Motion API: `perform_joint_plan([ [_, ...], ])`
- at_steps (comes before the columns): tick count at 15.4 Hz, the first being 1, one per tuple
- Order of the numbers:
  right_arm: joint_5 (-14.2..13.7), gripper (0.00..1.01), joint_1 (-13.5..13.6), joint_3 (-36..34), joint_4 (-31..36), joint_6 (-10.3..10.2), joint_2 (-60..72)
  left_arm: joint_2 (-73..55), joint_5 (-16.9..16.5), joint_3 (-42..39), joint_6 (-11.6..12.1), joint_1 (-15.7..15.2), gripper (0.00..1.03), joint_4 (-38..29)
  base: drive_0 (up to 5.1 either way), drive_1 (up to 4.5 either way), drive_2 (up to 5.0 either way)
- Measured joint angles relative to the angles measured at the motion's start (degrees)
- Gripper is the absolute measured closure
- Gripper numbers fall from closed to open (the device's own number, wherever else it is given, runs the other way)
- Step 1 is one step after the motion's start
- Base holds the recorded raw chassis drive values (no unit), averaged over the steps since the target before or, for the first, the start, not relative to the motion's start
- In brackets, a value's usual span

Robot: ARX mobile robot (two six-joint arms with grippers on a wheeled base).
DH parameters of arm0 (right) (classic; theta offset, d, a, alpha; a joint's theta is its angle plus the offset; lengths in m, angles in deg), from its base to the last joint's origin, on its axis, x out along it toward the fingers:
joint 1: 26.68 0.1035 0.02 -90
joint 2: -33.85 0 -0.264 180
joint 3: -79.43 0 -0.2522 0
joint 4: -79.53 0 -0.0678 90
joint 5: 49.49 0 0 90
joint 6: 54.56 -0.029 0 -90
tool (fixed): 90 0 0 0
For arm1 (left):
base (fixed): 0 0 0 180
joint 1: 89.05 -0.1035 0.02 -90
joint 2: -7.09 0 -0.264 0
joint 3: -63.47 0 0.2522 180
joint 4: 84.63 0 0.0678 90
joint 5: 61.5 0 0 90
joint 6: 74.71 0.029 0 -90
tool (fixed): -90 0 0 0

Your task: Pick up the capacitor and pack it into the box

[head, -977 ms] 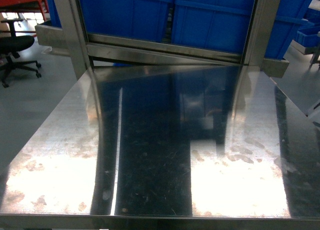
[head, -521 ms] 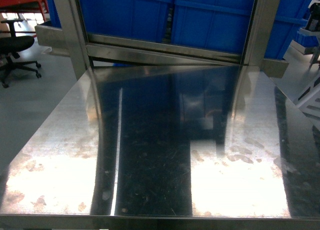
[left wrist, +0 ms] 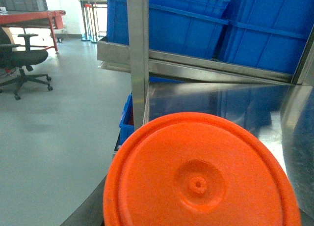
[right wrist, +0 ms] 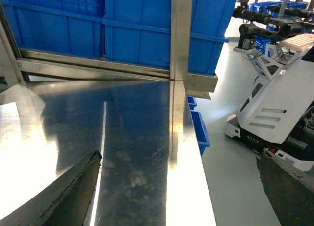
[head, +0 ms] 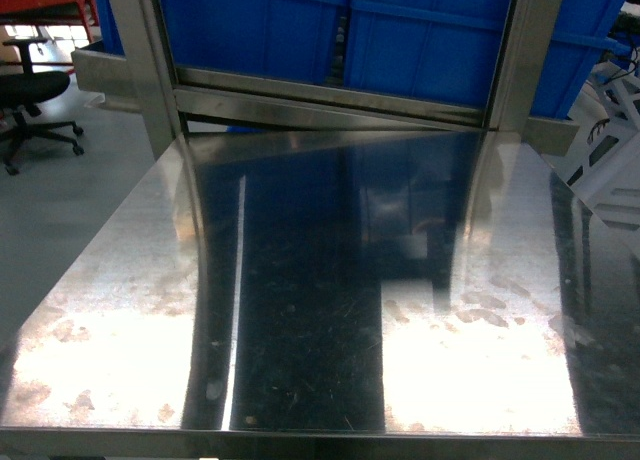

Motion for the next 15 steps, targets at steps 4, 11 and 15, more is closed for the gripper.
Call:
perform_joint_plan([
  [4,0.0,0.03,0.0,0.0,0.0,0.0,0.0,0.0,0.0,0.0,0.0,0.0,0.59,0.0,0.0,0.0,0.0],
  [11,0.0,0.03,0.0,0.0,0.2,0.0,0.0,0.0,0.0,0.0,0.0,0.0,0.59,-0.2,0.0,0.0,0.0],
  [15,0.0,0.03,0.0,0.0,0.1,0.0,0.0,0.0,0.0,0.0,0.0,0.0,0.59,-0.2,0.0,0.0,0.0],
])
